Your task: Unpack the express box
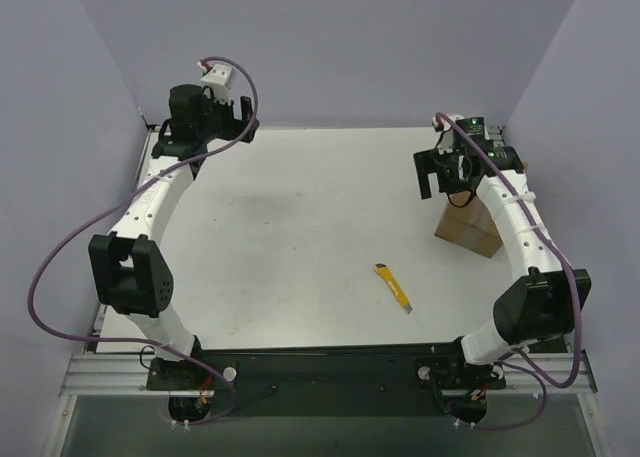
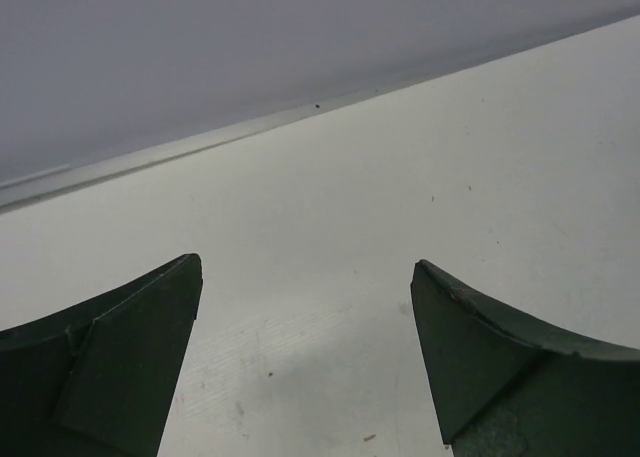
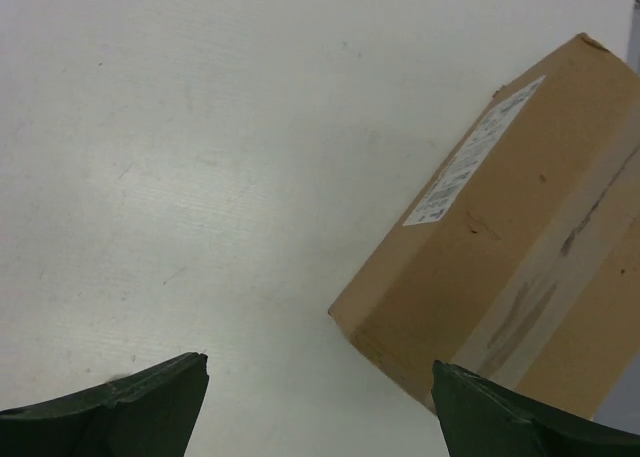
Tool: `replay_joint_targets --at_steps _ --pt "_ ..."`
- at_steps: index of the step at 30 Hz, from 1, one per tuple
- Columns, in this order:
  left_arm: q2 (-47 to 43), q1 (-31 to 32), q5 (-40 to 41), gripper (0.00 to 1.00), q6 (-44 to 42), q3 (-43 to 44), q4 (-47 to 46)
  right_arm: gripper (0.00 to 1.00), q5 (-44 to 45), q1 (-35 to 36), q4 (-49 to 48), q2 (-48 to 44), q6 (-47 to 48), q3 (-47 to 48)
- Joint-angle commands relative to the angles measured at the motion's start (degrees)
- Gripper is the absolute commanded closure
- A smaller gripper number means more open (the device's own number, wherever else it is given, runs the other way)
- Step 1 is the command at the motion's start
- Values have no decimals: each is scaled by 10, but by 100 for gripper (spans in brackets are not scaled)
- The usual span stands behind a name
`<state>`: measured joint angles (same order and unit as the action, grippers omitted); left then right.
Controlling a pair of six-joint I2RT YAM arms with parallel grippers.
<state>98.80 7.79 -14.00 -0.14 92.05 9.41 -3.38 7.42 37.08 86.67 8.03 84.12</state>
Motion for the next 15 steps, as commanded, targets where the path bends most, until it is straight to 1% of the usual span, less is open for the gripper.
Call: replay_joint_targets --at_steps 1,2,3,4,5,6,7,8,9,10,11,13,15 --pt "-7 -2 -35 5 52 -49 45 0 38 -72 5 31 -35 67" --pt "-12 -1 -40 5 43 -53 49 0 22 -109 6 36 -32 79" --pt "-13 -1 -41 5 38 -57 59 0 7 -130 11 51 -26 89" --pt "-16 -1 -41 5 34 -61 63 2 8 -170 10 59 -22 106" --pt "-21 -1 -41 5 21 -68 68 4 14 -187 10 70 -26 117" --pt "-22 -1 -42 6 12 -71 77 11 24 -201 12 93 -30 126" --pt "-26 -1 -45 7 5 -75 84 15 30 -223 11 102 -30 137" --pt "-31 -1 -50 9 -12 -81 90 21 32 -231 9 111 -28 138" --pt "-34 -1 -54 10 -19 -84 99 37 61 -238 1 126 -22 137" --pt "-37 -1 -58 11 -22 -87 102 47 70 -243 -4 133 -16 134" --pt "-43 -1 -63 12 -30 -96 104 64 82 -247 -19 140 -7 124" --pt "-50 -2 -75 13 -33 -105 106 74 119 -247 -38 154 22 109" --pt "-58 -1 -83 14 -30 -115 106 78 137 -246 -54 169 41 93"
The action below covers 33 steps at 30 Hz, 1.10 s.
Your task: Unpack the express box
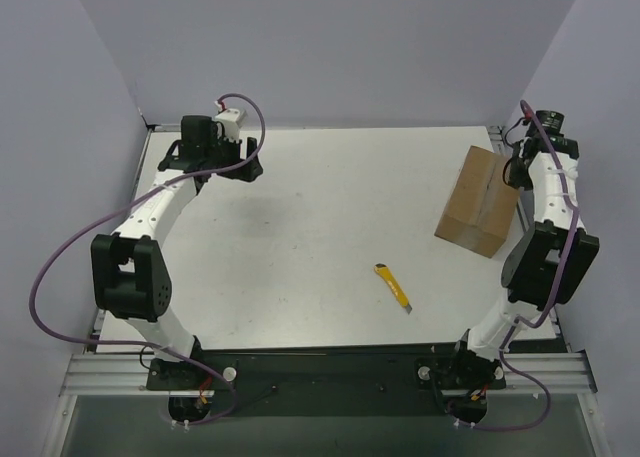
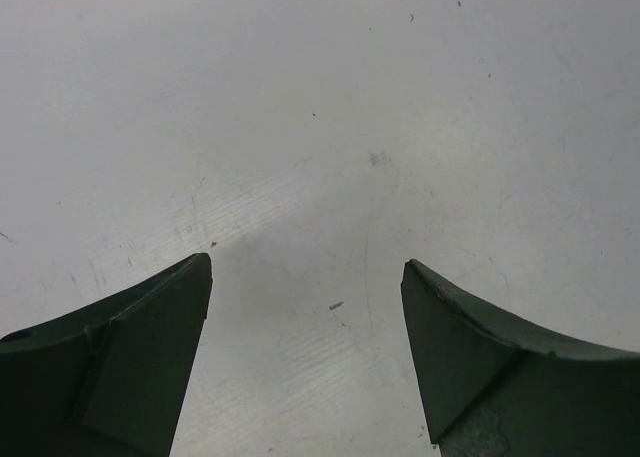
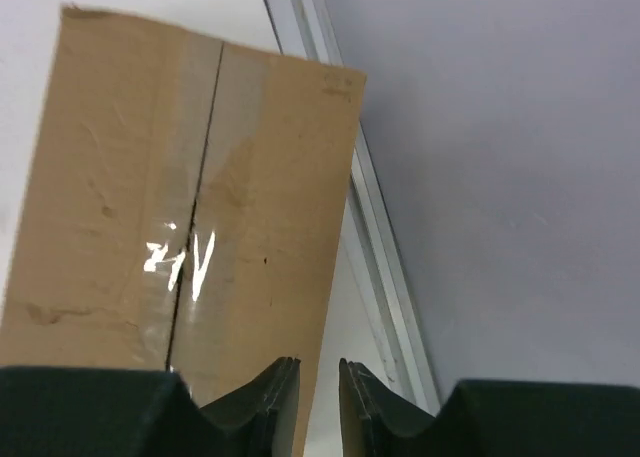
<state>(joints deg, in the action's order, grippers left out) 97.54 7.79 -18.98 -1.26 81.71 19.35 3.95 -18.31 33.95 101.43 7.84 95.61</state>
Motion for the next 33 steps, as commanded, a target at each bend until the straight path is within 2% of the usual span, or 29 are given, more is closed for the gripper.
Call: replay_joint_targets --at_steps 1,10,14,17,18,21,22,25,26,29,32,33 --pt "-47 -1 -35 14 -16 -15 6 80 87 13 -28 26 60 -27" --pt "-69 1 -44 17 -4 -56 1 87 117 23 -83 85 142 -60" --pt "-82 3 -54 17 -5 -76 -5 92 95 51 -79 94 193 -88" --pt "-88 3 -56 18 -8 -88 -5 93 79 106 -72 83 195 -138" --pt "-89 3 -57 18 -7 -91 -5 93 49 121 -66 78 186 -147" --pt "-95 3 -59 18 -9 -98 -3 93 -1 195 -43 61 163 -175" --pt "-96 3 -60 18 -14 -100 -3 93 -10 239 -38 57 157 -179" --pt "-98 3 -62 18 -17 -107 -2 94 -35 301 -18 51 126 -163" --pt "-97 3 -62 18 -17 -110 -1 94 -56 337 -1 49 113 -134" --pt "-101 3 -66 19 -15 -117 -1 94 -84 384 30 34 79 -68" --pt "-107 4 -74 19 -10 -128 -4 94 -97 374 31 7 49 -31" --pt "-108 3 -76 19 -9 -132 -5 94 -104 348 31 5 46 -6"
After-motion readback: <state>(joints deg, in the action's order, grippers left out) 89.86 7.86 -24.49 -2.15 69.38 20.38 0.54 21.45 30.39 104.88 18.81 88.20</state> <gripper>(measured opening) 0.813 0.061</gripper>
